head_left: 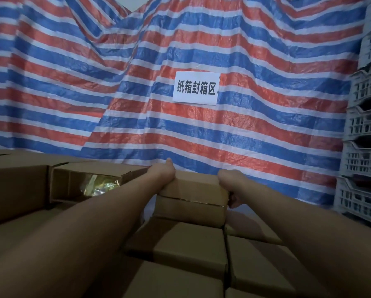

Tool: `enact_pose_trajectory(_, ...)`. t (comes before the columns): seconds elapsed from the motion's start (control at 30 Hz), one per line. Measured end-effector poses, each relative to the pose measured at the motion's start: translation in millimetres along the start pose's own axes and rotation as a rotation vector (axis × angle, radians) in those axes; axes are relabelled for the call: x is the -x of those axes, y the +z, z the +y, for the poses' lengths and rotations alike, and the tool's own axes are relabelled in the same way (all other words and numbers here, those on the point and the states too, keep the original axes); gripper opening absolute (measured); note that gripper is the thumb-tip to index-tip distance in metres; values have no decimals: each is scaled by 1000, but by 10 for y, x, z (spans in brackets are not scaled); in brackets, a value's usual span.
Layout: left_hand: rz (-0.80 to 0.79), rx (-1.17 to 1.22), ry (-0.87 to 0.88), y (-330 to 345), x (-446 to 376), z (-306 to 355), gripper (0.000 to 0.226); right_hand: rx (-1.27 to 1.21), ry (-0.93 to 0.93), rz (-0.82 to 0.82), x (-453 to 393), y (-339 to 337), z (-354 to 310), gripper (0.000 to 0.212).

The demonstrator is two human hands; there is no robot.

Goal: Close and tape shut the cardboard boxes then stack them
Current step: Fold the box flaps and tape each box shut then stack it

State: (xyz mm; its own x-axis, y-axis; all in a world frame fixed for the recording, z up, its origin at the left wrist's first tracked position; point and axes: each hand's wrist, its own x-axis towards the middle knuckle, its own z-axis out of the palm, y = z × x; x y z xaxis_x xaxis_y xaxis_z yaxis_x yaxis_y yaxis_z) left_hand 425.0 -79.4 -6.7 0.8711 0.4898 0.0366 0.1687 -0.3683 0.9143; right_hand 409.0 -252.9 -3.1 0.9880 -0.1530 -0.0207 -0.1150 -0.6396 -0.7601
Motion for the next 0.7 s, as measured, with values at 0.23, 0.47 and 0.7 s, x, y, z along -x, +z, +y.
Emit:
enact_pose_trajectory(0.23, 131, -31, 377, -293, 331, -46, 39, 353, -361, 401, 279, -214, 15, 32)
enact_pose_trajectory(0.47, 163, 31, 561, -992, 998, 104, 34, 659, -649, 604, 1000, -386, -217, 40)
enact_pose_trajectory(0.7, 256, -116, 705, -1773, 1481, 24, 41, 920, -932, 593, 1849, -298, -479, 44)
